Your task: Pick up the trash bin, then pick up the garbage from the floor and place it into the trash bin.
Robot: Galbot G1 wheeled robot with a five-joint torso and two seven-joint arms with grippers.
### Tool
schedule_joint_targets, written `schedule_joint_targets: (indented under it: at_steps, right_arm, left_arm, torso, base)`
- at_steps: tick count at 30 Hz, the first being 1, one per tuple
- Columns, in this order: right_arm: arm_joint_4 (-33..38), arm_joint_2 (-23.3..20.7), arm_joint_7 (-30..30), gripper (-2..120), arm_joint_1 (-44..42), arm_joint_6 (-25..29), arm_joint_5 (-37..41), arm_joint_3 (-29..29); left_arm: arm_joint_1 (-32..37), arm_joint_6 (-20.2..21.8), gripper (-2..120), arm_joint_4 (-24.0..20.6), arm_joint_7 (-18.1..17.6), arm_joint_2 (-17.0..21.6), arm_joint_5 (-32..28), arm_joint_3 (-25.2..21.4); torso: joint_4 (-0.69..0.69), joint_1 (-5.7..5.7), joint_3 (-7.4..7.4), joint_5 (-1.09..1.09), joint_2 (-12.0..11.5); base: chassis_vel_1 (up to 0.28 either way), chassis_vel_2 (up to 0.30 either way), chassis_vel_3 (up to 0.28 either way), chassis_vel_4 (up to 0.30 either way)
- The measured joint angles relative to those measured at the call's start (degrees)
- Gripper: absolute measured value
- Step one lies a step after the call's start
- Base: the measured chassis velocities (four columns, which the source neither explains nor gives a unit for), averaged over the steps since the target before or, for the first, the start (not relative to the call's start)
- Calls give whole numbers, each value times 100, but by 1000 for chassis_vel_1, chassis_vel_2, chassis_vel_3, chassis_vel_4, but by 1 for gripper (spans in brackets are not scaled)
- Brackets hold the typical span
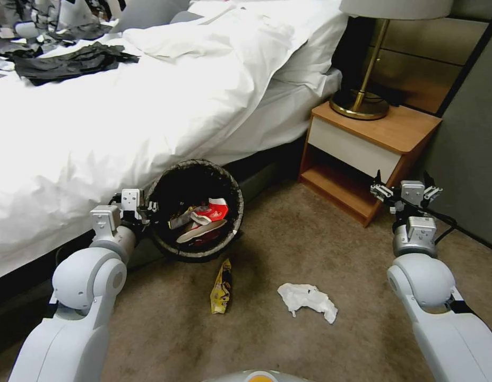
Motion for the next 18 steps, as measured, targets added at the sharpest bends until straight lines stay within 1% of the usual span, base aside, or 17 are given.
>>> schedule_joint_targets:
  at_steps: [4, 6, 7, 8, 10, 11, 12, 13, 14, 15, 16, 17, 18]
  right_arm:
    - [62, -126, 12, 100, -43, -120, 96, -52]
    - [106, -334, 20, 100, -36, -311, 315, -136]
    - [149, -472, 21, 100, -1, -494, 490, -198]
    - [149, -472, 21, 100, -1, -494, 490, -198]
    - [232, -790, 45, 100, 195, -1011, 1076, -402]
    - [242, -971, 74, 100, 384, -1353, 1434, -563]
    - [242, -971, 74, 100, 384, -1353, 1434, -563]
    - [234, -1149, 80, 100, 624, -1726, 1818, -758]
    - [209, -1243, 79, 100, 777, -1972, 2048, -871]
    - [133, -1385, 53, 100, 1027, -2403, 2441, -1058]
    - [67, -1461, -5, 100, 1178, -2642, 2686, -1169]
    - [67, -1461, -5, 100, 1178, -2642, 2686, -1169]
    - [17, -1511, -69, 100, 1283, -2794, 2834, -1246]
  left_arm:
    - [24, 0, 0, -62, 76, 7, 57, -4]
    - [28, 0, 0, -82, 89, 5, 61, -2]
    - [33, 0, 0, -82, 92, 2, 78, 5]
    - [33, 0, 0, -82, 92, 2, 78, 5]
    - [46, 0, 0, -82, 91, -1, 103, 15]
    - [55, 0, 0, -82, 89, -2, 119, 16]
    - [55, 0, 0, -82, 89, -2, 119, 16]
    - [63, 0, 0, -82, 89, -2, 137, 18]
    - [66, 0, 0, -82, 88, -2, 146, 19]
    - [68, 0, 0, -82, 88, -2, 168, 24]
    - [69, 0, 0, -82, 88, -2, 178, 24]
    - [69, 0, 0, -82, 88, -2, 178, 24]
    - [69, -1, 0, -82, 88, -2, 184, 25]
  torso:
    - [0, 0, 0, 0, 0]
    - [1, 0, 0, 2, 0]
    - [0, 0, 0, 1, 0]
    - [0, 0, 0, 1, 0]
    - [-2, 0, 0, 0, 0]
    - [-1, 0, 0, 1, 0]
    - [-1, 0, 0, 1, 0]
    - [0, 0, 0, 1, 0]
    - [0, 0, 0, -1, 0]
    - [4, 0, 0, -3, 0]
    - [3, 0, 0, -2, 0]
    - [3, 0, 0, -2, 0]
    - [2, 0, 0, 0, 0]
  base:
    - [0, 0, 0, 0]
    - [0, 0, 0, 0]
    - [0, 0, 0, 0]
    - [0, 0, 0, 0]
    - [0, 0, 0, 0]
    - [0, 0, 0, 0]
    - [0, 0, 0, 0]
    - [0, 0, 0, 0]
    - [0, 0, 0, 0]
    - [0, 0, 0, 0]
    - [0, 0, 0, 0]
    - [0, 0, 0, 0]
    - [0, 0, 0, 0]
